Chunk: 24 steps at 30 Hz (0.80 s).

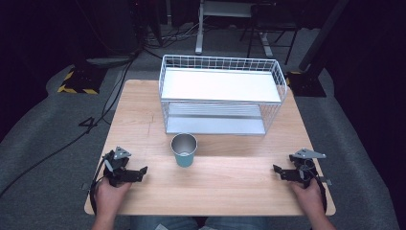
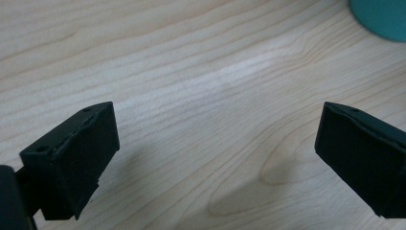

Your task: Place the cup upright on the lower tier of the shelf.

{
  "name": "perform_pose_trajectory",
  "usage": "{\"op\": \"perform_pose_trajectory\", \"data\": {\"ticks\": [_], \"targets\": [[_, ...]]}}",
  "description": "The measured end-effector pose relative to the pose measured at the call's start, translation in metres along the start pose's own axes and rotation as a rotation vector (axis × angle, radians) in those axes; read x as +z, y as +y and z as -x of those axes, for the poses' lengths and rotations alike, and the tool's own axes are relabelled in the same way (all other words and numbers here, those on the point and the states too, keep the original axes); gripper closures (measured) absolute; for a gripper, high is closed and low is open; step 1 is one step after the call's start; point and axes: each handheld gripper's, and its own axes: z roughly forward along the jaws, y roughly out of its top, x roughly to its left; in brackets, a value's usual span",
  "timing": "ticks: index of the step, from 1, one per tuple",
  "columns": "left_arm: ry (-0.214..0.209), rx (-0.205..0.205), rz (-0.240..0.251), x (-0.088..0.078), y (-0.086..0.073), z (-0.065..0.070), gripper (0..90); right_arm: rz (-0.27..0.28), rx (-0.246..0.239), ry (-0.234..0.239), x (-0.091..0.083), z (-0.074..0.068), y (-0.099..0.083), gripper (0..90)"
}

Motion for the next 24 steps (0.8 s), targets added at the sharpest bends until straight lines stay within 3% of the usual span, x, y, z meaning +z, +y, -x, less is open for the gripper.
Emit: {"op": "perform_pose_trajectory", "data": {"ticks": [12,24], "targets": [[-0.079,0.047,0.148,-0.006,0.020,0.029,0.0,0.000,0.000,0.000,0.000,0.000,0.000,13.0],[-0.135,0.124,0.211,0.000,0.039,0.059,2.8,0.000,0.001,-0.002,0.000,0.000,0.000,12.8]]}}
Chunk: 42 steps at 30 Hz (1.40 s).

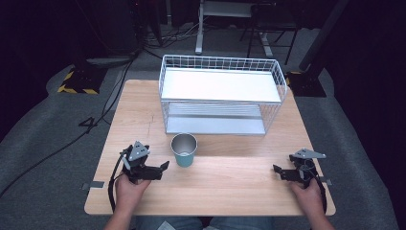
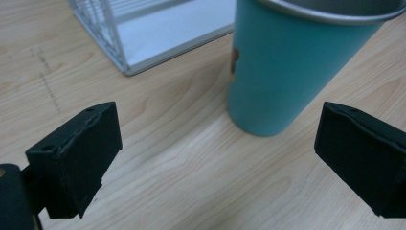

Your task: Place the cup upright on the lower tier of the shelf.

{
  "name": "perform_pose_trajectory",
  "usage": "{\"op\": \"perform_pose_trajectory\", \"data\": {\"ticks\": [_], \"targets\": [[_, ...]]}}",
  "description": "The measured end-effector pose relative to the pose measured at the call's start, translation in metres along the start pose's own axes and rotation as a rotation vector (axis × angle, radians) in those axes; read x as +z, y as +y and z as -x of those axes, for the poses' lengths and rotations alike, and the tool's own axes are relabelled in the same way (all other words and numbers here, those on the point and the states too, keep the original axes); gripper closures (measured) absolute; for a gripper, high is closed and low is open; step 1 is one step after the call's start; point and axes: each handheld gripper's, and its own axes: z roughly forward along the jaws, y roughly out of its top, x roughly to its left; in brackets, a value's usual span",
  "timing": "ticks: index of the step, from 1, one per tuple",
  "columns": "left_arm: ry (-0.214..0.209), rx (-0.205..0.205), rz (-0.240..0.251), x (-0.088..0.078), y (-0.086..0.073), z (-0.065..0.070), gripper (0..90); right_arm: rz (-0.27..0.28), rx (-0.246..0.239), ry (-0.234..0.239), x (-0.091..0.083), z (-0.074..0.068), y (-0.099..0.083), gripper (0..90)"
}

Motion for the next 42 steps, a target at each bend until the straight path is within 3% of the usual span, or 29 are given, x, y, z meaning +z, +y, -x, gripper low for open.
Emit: {"op": "perform_pose_trajectory", "data": {"ticks": [4,9,22,42], "targets": [[-0.030,0.000,0.006,0.009,0.004,0.004,6.0,0.000,0.002,-0.001,0.000,0.000,0.000,12.5],[-0.076,-0.046,0.030,0.019,0.007,0.007,13.0,0.000,0.003,-0.003,0.000,0.000,0.000,12.5],[-0.142,-0.014,0.046,0.044,0.012,0.019,14.0,-0.003,0.008,-0.012,0.001,0.000,0.000,11.5],[-0.138,-0.013,-0.028,0.081,0.012,0.023,14.3,-0.003,0.011,-0.015,0.001,-0.001,0.000,11.4]]}}
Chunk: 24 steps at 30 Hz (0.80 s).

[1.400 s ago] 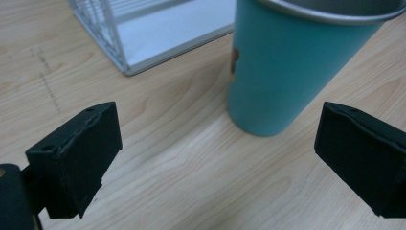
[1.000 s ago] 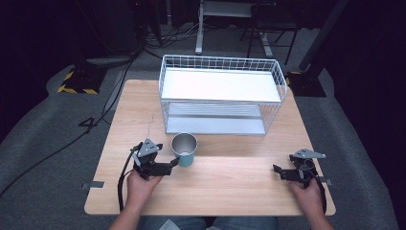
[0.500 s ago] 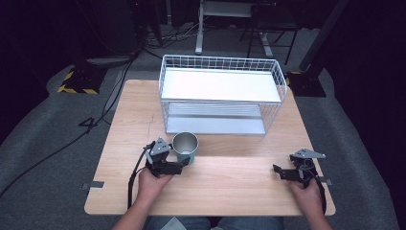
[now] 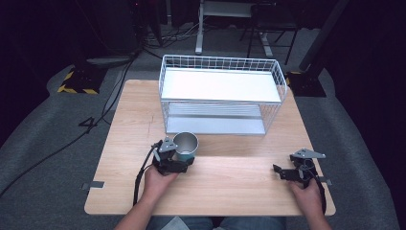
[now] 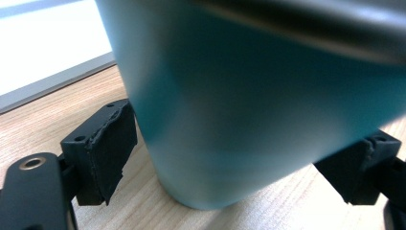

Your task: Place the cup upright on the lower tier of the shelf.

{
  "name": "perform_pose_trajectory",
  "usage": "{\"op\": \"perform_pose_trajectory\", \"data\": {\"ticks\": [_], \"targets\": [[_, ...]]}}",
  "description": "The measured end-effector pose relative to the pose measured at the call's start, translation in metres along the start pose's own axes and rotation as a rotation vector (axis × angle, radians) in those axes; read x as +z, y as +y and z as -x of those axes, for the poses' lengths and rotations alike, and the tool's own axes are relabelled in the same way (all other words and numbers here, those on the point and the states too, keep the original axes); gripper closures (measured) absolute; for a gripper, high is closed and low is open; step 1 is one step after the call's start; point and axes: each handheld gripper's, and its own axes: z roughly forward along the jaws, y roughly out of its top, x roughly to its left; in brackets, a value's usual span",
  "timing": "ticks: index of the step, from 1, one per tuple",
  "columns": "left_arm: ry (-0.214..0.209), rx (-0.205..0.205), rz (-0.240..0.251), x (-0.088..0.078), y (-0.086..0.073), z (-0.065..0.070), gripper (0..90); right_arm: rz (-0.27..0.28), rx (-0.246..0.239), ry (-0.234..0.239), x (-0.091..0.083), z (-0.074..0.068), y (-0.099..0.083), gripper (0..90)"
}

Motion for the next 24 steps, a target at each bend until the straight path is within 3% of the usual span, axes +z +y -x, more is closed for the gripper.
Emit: {"op": "perform_pose_trajectory", "data": {"ticks": [11,24], "targets": [[0.021,0.034,-0.015,0.0084,-0.0004,0.0026,19.4,0.000,0.001,-0.002,0.0000,-0.0002,0.0000,11.3],[0.035,0.038,-0.020,0.0084,-0.0001,0.0040,22.6,0.001,0.000,0.000,0.0000,-0.0002,-0.0001,11.3]]}}
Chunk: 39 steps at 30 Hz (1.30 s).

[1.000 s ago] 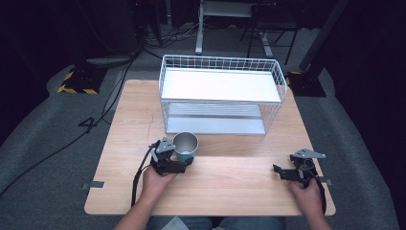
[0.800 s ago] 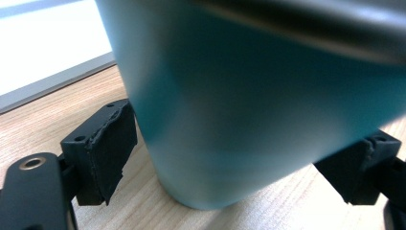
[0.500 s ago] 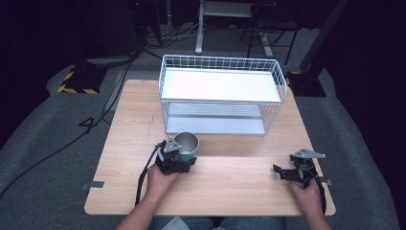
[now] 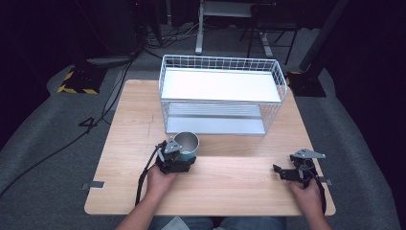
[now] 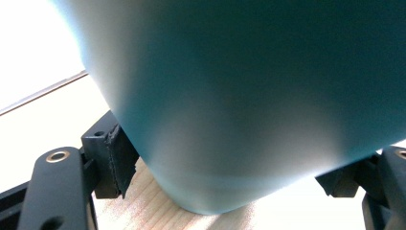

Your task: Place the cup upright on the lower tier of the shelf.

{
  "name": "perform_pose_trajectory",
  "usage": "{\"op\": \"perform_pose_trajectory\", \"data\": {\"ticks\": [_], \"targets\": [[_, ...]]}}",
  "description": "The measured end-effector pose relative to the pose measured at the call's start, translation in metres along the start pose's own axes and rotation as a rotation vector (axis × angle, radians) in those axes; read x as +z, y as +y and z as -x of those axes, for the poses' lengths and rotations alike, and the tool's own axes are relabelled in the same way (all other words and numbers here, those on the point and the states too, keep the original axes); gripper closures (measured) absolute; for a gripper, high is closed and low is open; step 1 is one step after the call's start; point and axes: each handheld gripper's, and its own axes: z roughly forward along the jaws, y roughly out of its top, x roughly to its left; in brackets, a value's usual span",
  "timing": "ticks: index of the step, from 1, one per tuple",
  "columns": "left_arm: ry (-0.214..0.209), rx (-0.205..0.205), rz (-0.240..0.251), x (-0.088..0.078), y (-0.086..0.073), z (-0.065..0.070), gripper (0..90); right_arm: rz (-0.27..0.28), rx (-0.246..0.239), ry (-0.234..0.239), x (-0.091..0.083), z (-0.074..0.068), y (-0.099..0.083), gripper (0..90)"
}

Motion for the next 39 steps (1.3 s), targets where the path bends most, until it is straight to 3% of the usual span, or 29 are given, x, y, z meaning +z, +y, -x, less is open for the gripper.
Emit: {"op": "perform_pose_trajectory", "data": {"ticks": [5,14,24,25,39], "targets": [[0.004,-0.015,0.010,-0.002,0.001,0.001,22.7,0.001,0.000,-0.001,0.000,0.000,0.000,11.3],[0.017,0.008,0.021,-0.014,0.012,0.002,22.7,0.001,0.001,-0.002,0.000,0.000,0.000,11.3],[0.035,-0.033,0.001,-0.018,0.023,-0.005,22.7,0.000,0.001,-0.002,0.000,0.000,0.000,11.3],[0.034,-0.041,0.020,-0.019,0.027,-0.005,22.8,0.000,0.001,-0.002,0.000,0.000,0.000,11.3],[0.019,-0.025,0.014,-0.007,0.063,-0.003,22.7,0.000,0.001,-0.002,0.000,0.000,0.000,11.2]]}}
